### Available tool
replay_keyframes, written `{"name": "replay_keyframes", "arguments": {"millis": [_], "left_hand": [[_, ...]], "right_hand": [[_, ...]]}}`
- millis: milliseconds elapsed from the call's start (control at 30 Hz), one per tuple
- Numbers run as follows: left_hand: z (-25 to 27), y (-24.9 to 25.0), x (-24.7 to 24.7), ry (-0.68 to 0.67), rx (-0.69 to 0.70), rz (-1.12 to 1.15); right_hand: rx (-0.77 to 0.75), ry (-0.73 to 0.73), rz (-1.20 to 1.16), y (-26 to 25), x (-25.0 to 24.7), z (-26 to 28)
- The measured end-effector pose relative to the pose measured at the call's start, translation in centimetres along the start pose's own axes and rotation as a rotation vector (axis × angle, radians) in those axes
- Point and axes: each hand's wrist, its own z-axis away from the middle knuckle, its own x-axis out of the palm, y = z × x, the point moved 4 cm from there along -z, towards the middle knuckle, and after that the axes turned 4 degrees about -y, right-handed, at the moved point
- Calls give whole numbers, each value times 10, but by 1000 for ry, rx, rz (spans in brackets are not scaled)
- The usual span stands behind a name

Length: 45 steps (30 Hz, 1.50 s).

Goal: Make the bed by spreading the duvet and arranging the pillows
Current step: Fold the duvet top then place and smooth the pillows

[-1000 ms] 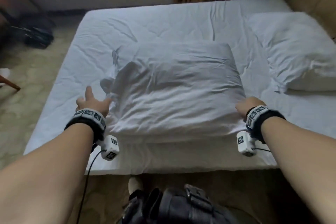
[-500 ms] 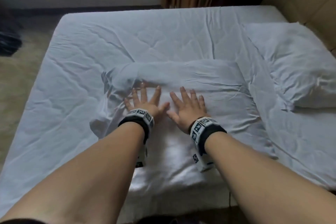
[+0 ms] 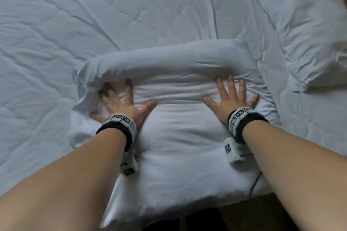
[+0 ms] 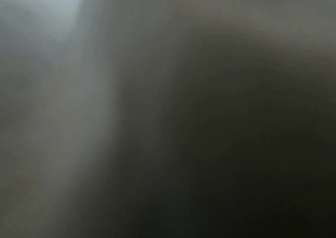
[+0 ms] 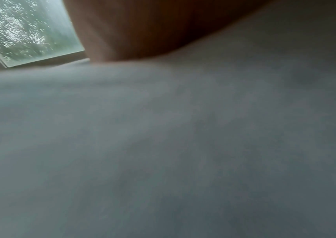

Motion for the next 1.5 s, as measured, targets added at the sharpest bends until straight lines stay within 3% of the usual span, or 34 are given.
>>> {"name": "replay_keyframes", "arguments": {"millis": [433,933,1167,1300,1367,1433,1500], "left_hand": [[-74,-5,86,-60,-86,-35],[-111,-10,123,42,-44,28],[-100,-3,113,17,-67,2],[-68,5,74,-95,-126,-77],[-49,18,45,-26,-100,-6],[-45,43,16,117,35,53],[-63,68,1,127,150,-8]], "right_hand": [[19,-87,43,-5,94,-91],[24,-79,81,-12,122,-130],[20,-93,79,-15,112,-123],[19,-111,89,-15,72,-90],[12,-52,57,-31,44,-70],[-137,31,0,-72,17,-56],[-371,71,7,-127,1,-53]]}}
